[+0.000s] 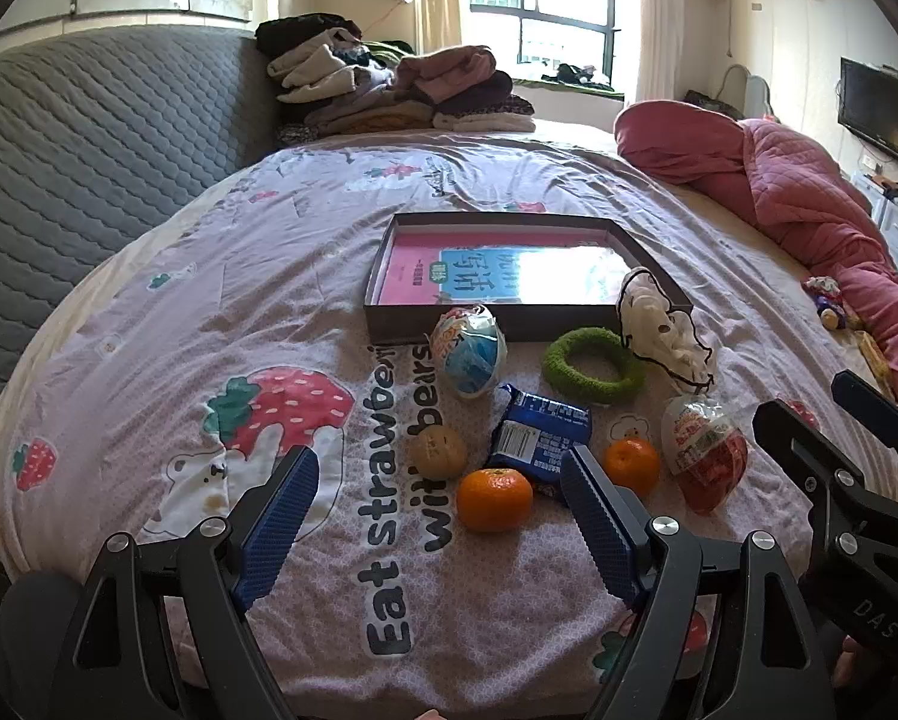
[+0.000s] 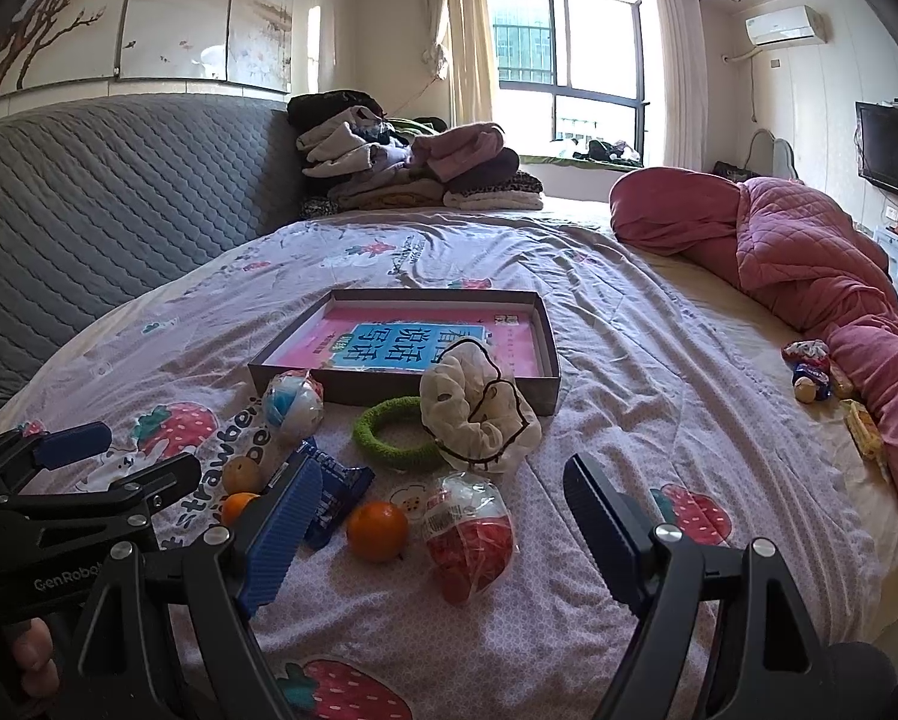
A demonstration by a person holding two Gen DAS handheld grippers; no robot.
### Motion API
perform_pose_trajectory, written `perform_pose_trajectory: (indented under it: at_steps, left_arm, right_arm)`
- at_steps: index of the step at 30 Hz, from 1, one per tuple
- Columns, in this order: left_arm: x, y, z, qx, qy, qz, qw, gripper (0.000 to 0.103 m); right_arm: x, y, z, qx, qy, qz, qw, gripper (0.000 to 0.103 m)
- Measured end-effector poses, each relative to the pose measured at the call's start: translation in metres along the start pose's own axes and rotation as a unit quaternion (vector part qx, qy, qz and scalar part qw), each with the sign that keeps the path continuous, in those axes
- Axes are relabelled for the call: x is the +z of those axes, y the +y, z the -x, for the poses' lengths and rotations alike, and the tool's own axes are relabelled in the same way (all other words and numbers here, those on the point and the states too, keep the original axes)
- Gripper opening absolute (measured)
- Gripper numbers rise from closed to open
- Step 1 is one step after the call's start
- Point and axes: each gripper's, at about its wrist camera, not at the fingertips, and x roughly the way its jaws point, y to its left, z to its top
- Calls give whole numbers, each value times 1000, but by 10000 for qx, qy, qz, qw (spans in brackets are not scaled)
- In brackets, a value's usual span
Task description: Organize objects
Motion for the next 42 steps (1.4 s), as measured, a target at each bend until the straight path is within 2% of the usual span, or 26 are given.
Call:
perform_pose_trajectory:
  at_steps: [26,42]
  left_arm:
    - [-4,-3,-11,-108,224,-19,9997,84]
    - [-24,0,-43,-252,899,-67,9956,84]
  right_arm:
    - [-1,-4,-5,-27,137,4,9999,82]
    - [-14,-8,-21,9,595,80,9982,82]
